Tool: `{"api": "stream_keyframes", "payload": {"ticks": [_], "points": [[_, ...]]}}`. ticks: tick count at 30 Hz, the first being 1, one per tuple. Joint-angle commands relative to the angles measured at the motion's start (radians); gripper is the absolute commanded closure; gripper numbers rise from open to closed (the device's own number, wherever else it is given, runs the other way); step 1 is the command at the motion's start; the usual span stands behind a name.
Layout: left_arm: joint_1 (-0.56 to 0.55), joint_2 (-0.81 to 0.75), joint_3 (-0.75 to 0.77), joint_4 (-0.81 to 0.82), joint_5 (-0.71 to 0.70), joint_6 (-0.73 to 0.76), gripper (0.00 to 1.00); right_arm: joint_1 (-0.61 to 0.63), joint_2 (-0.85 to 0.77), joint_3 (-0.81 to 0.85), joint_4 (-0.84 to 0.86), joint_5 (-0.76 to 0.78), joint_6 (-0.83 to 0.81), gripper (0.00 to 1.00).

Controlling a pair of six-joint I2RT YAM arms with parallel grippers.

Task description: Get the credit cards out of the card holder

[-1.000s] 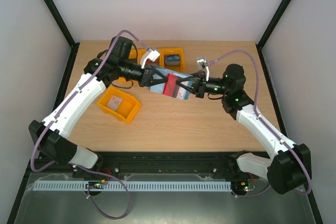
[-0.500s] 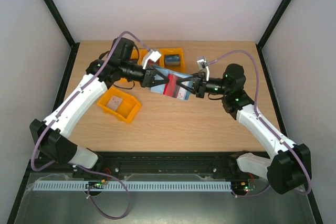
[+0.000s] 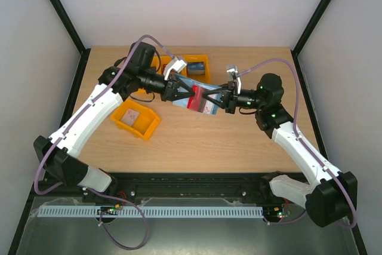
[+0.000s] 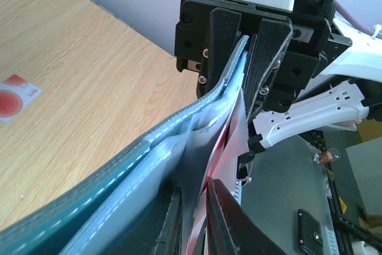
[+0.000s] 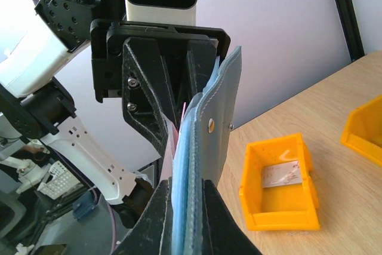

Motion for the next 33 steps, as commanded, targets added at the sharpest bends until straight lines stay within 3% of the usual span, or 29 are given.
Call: {"api": "stream_keyframes", "payload": {"ticks": [1,16,22,27,33], "points": [[0.028,0.000,0.025,-0.013,-0.037,0.040,0.85,0.011,-0.032,0.057,-0.001,-0.071,-0.045,0.98],[0.062,-0.021,0.011,-0.037,-0.036,0.068,0.85,0.011,-0.028,0.062,-0.022,-0.087,-0.058,0.98],[-0.029,0.001,-0.014,-0.027,-0.079,0.054,0.85,0.011,-0.030,0.051,0.005,-0.077,-0.034,0.98],[-0.031,-0.004,-0.025,-0.032,-0.117,0.066,0.94,0.012,-0.036,0.055,0.012,-0.080,-0.033,0.98],[-0.031,0.002,-0.019,-0.022,-0.040,0.045,0.98,0.011,-0.035,0.056,0.026,-0.085,-0.027,0.98]]}}
